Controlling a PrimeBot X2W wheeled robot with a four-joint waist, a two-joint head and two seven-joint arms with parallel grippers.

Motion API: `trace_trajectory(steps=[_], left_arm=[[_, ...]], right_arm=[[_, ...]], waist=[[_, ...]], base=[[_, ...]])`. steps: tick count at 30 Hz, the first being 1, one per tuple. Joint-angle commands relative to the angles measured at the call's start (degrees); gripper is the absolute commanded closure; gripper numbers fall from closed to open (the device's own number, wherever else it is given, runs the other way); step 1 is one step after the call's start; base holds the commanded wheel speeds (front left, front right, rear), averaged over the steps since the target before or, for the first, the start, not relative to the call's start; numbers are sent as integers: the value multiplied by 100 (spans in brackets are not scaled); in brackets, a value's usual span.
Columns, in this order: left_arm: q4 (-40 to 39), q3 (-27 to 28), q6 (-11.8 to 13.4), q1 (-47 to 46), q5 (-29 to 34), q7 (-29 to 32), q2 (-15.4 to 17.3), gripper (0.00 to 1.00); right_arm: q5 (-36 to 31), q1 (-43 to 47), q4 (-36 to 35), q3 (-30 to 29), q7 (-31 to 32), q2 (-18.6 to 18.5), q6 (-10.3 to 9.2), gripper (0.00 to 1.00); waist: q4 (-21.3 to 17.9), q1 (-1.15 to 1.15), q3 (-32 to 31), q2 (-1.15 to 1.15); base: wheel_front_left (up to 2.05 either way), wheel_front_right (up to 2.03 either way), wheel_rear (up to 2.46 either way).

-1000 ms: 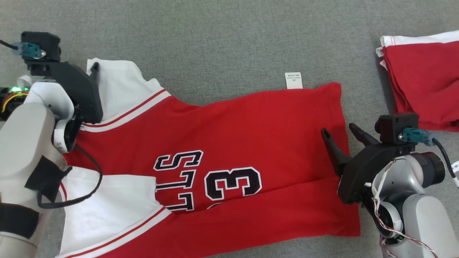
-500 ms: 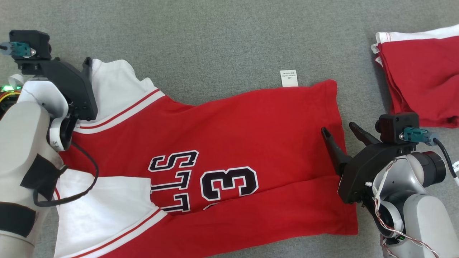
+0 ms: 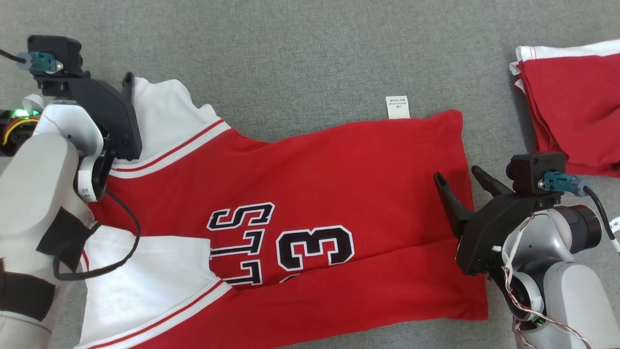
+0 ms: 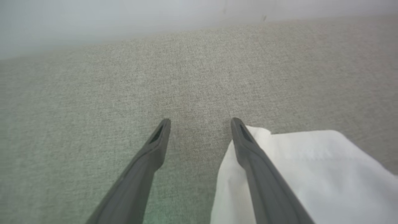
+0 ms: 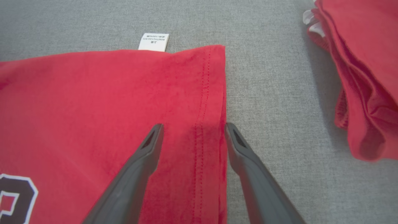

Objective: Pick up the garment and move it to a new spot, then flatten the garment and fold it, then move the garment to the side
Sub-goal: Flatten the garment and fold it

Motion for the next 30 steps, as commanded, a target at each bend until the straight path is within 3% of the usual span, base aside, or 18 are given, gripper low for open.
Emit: trace_trajectory(steps=[1, 5, 11, 25, 30], left_arm=[[-52, 22, 35, -7, -1, -27, 30, 0], [-270, 54, 63, -90, -34, -68, 66, 0], [-629, -35, 153, 120, -132, 368, 78, 0], [-672, -70, 427, 373, -123, 756, 321, 0], [-633, -86, 393, 398, -183, 773, 340, 0]], right_arm=[[-37, -44, 14, -6, 17, 18, -15, 0], [-61, -8, 30, -32, 29, -2, -15, 0], [-60, 73, 10, -39, 77, -3, -15, 0], [-2, 90, -59, -34, 31, -30, -15, 0], [-51, -16, -30, -15, 79, -18, -15, 0]], waist=[[9, 0, -30, -1], [37, 0, -133, -1], [60, 0, -241, -1], [-97, 0, -41, -1], [-86, 0, -16, -1]], base=[[0, 0, 0], [0, 0, 0], [0, 0, 0], [0, 0, 0], [0, 0, 0]])
